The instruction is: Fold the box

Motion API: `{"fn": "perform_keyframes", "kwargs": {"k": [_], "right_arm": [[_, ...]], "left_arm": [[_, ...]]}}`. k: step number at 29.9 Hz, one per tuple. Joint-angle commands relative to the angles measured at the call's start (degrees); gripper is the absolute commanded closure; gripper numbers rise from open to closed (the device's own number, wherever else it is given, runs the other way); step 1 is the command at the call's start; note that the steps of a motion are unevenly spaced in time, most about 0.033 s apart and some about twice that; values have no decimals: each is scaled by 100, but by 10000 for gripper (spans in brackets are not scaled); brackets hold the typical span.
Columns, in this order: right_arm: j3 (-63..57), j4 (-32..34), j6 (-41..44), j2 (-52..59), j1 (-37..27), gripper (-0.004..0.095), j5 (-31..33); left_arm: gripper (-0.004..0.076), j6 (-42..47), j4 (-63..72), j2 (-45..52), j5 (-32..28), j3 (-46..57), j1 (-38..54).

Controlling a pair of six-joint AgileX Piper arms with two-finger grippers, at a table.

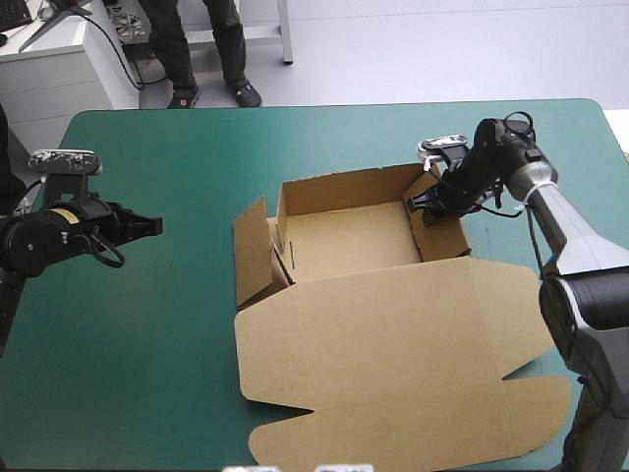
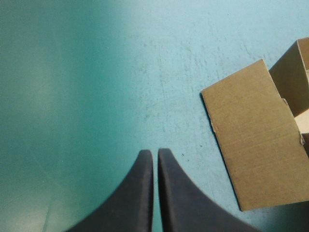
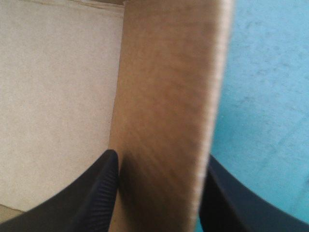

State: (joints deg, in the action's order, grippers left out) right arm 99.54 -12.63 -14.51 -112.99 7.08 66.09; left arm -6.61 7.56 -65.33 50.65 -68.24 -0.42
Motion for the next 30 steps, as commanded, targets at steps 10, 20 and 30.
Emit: {"fn": "perform_keyframes", "kwargs": {"k": [10, 20, 30], "right_arm": [[208, 371, 249, 318, 143, 912, 263], [841, 176, 374, 931, -24, 912, 559], [831, -369, 345, 1873, -581, 912, 570]], "left_arm": [[713, 140, 37, 38, -316, -149, -2], [713, -624, 1769, -943, -157, -149, 1459], [712, -1480, 2974, -1486, 201, -149, 2097]]}}
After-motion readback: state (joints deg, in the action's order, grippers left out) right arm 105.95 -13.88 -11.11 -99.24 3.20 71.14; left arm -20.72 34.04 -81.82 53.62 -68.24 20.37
